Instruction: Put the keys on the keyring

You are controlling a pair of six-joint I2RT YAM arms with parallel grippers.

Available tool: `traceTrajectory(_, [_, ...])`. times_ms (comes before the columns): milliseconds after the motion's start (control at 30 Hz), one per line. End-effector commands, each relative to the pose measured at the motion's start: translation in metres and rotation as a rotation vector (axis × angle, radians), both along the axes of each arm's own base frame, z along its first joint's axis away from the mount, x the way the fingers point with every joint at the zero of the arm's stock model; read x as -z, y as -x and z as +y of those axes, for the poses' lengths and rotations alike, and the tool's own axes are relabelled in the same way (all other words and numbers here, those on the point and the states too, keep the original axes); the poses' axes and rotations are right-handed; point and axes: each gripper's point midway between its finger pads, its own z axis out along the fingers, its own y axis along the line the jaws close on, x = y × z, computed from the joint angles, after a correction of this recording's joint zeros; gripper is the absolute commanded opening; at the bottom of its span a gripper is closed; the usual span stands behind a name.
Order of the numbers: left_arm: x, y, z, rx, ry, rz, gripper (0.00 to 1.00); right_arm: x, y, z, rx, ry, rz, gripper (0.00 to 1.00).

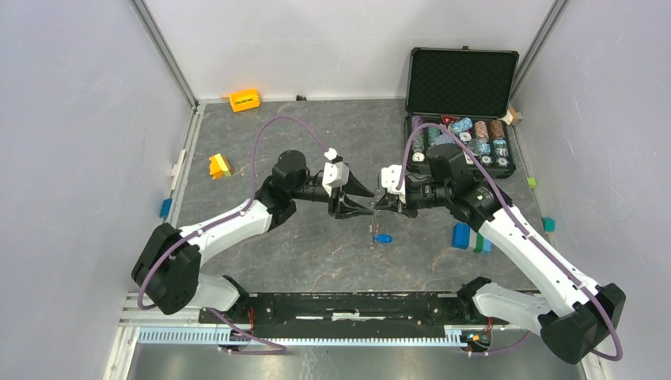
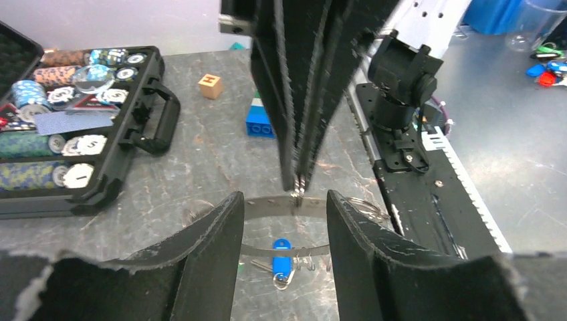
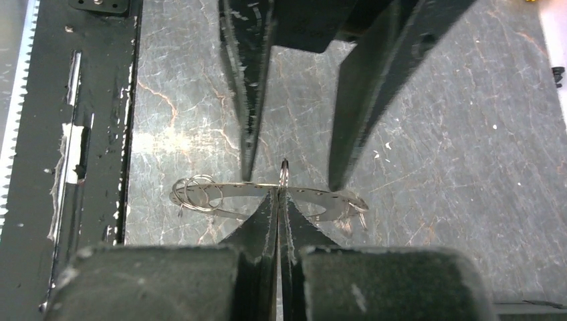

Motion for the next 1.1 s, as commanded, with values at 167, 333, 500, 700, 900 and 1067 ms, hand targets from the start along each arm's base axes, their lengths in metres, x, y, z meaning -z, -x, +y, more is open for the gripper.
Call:
traceTrajectory(167, [-0.012,-0.008,0.005,-0.015,-0.143,-0.101,0.44,-0.013,-0.001,0.002,0.0,0.042,-0.016,0.0])
traceTrajectory(333, [-0.006,0.001,0.004,0.025,-0.185,-0.11,0.28,-0.012,-0.002,0.004,0.002,0.048,0.0,0.0])
traceTrajectory(500, [-0.008,0.005,0.0,0.049,-0.194,-0.124,0.16,-0.009,-0.002,0.005,-0.001,0.05,0.014,0.0])
traceTrajectory(700, [-0.005,0.008,0.0,0.063,-0.199,-0.129,0.02,-0.005,-0.002,0.006,-0.002,0.053,0.017,0.0])
traceTrajectory(900, [0.004,0.015,0.007,0.092,-0.212,-0.18,0.02,-0.009,0.006,0.008,-0.037,0.019,0.008,0.0])
traceTrajectory(1067, [0.009,0.016,0.011,0.103,-0.229,-0.226,0.02,-0.009,0.013,0.01,-0.072,-0.008,0.009,0.0])
